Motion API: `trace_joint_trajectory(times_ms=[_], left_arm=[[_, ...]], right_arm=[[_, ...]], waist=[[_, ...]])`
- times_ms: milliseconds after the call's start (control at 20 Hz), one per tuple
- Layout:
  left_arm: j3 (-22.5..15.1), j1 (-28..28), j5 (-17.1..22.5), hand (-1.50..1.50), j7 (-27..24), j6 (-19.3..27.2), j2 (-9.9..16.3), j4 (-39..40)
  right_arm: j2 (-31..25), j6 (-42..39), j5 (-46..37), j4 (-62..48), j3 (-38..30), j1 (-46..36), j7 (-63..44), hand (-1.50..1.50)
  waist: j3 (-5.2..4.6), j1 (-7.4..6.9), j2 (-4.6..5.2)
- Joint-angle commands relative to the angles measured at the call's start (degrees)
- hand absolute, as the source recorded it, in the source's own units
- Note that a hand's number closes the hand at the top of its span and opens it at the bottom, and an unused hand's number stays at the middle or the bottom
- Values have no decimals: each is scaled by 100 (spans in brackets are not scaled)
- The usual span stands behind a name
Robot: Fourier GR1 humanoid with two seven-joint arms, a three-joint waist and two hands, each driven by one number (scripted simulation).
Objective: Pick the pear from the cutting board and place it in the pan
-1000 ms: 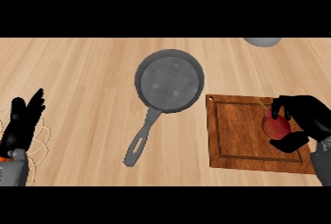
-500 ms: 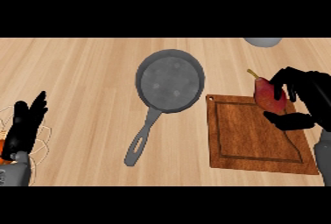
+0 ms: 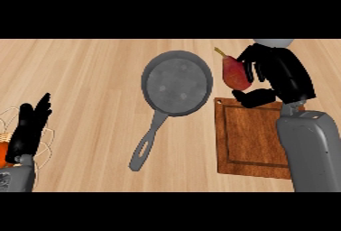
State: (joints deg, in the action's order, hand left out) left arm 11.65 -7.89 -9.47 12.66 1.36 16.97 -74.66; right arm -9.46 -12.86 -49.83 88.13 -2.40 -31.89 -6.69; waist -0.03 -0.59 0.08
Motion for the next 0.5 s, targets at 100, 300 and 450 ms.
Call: trace_joint_trajectory(times_ms=[100, 300, 450], left_arm=[[-64, -46, -14, 0, 65, -24, -74, -44], [71, -253, 84, 0, 107, -188, 129, 38], [88, -153, 9, 0, -271, -73, 52, 237]], right_arm=[[712, 759, -44, -1831, -126, -1221, -177, 150], [927, 1345, 1, -3086, -326, -1658, 134, 150], [937, 1714, 40, -4093, -344, -2439, -96, 150]], waist=[[3, -97, 32], [4, -94, 42], [1, -134, 53]])
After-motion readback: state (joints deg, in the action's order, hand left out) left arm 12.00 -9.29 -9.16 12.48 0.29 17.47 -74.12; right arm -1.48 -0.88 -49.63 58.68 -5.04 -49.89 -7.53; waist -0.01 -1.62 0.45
